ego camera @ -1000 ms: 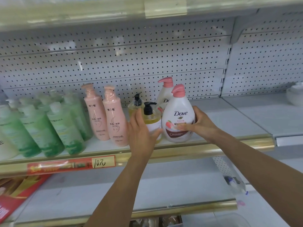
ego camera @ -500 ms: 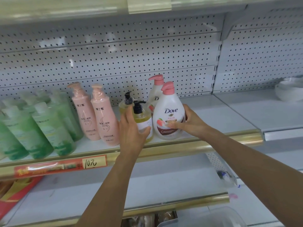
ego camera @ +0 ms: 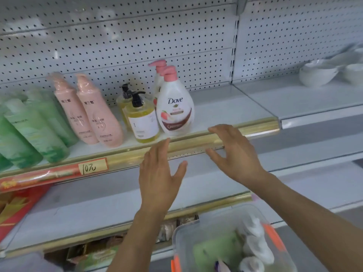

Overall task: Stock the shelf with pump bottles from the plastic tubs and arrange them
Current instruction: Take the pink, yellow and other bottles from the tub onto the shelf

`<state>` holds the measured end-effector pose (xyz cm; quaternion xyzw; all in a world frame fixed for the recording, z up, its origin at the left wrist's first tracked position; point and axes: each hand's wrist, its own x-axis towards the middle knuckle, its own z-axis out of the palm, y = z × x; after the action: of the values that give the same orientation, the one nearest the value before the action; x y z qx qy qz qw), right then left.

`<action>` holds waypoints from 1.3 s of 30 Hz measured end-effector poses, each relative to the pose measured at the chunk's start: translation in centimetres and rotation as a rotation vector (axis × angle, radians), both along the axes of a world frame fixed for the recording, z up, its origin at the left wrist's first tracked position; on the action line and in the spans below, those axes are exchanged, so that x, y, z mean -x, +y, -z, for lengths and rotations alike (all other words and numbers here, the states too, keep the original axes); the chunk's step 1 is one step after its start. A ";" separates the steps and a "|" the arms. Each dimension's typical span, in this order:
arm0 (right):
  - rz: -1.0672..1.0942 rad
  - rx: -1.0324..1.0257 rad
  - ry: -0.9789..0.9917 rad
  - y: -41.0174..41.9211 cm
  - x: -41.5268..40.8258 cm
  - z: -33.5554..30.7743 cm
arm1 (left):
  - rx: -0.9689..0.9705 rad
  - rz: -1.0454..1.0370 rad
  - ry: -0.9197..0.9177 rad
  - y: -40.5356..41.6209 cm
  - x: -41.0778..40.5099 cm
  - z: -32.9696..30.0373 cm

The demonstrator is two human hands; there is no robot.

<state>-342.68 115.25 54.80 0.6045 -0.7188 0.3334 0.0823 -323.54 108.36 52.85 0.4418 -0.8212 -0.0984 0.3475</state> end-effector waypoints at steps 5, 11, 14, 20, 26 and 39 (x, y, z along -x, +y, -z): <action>0.087 -0.117 -0.072 6.2 1.6 4.3 | -0.209 0.131 -0.059 4.6 1.3 4.4; 0.229 -0.368 -0.290 12.4 3.8 11.3 | -0.428 0.301 -0.186 7.5 4.0 10.8; 0.292 -0.525 -0.409 14.5 4.8 15.6 | -0.535 0.377 -0.272 8.1 5.1 14.7; 0.365 -0.771 -0.544 17.5 5.8 23.0 | -0.687 0.512 -0.449 9.2 7.2 21.8; 0.420 -0.946 -0.576 17.3 6.6 28.7 | -0.711 0.626 -0.557 7.2 12.3 25.8; 0.377 -0.875 -0.704 16.2 7.3 36.9 | -0.784 0.795 -0.567 3.8 21.2 33.6</action>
<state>-349.97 131.44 17.92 0.2972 -0.8685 0.1658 -0.3602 -344.77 112.17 19.26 0.2062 -0.8859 -0.3929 -0.1351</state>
